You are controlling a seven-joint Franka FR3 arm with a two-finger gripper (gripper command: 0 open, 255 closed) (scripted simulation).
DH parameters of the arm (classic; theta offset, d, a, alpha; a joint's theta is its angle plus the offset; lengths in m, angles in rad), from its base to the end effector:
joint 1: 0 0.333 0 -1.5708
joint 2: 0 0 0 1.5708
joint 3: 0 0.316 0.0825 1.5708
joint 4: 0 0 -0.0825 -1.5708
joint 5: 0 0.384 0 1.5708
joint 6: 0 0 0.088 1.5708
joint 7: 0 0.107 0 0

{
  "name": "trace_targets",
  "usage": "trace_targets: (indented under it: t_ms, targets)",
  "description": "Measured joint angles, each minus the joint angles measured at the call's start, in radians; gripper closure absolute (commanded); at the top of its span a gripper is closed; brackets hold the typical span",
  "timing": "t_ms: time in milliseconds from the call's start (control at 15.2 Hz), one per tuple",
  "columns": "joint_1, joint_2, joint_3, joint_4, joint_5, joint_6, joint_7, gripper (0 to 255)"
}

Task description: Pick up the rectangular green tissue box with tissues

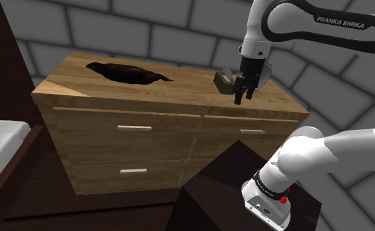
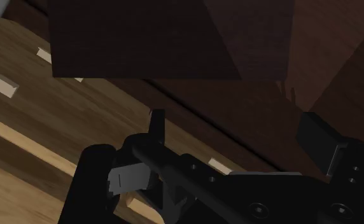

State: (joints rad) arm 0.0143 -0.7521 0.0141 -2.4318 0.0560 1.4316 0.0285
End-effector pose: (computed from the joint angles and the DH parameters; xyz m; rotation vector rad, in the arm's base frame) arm 0.2938 0.0158 0.5352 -3.0777 0.0065 0.3856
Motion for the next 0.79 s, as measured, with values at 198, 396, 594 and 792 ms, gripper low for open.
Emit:
trace_targets:
  t_ms: [198,396,594,792]
  targets:
    - [-0.006,0.029,-0.015,0.006,-0.028,0.026,-0.029,0]
    - [-0.024,0.066,-0.055,0.002,-0.094,0.078,-0.099,0]
    - [-0.039,0.106,-0.091,0.009,-0.156,0.127,-0.165,0]
    - [-0.059,0.167,-0.136,0.029,-0.221,0.189,-0.238,0]
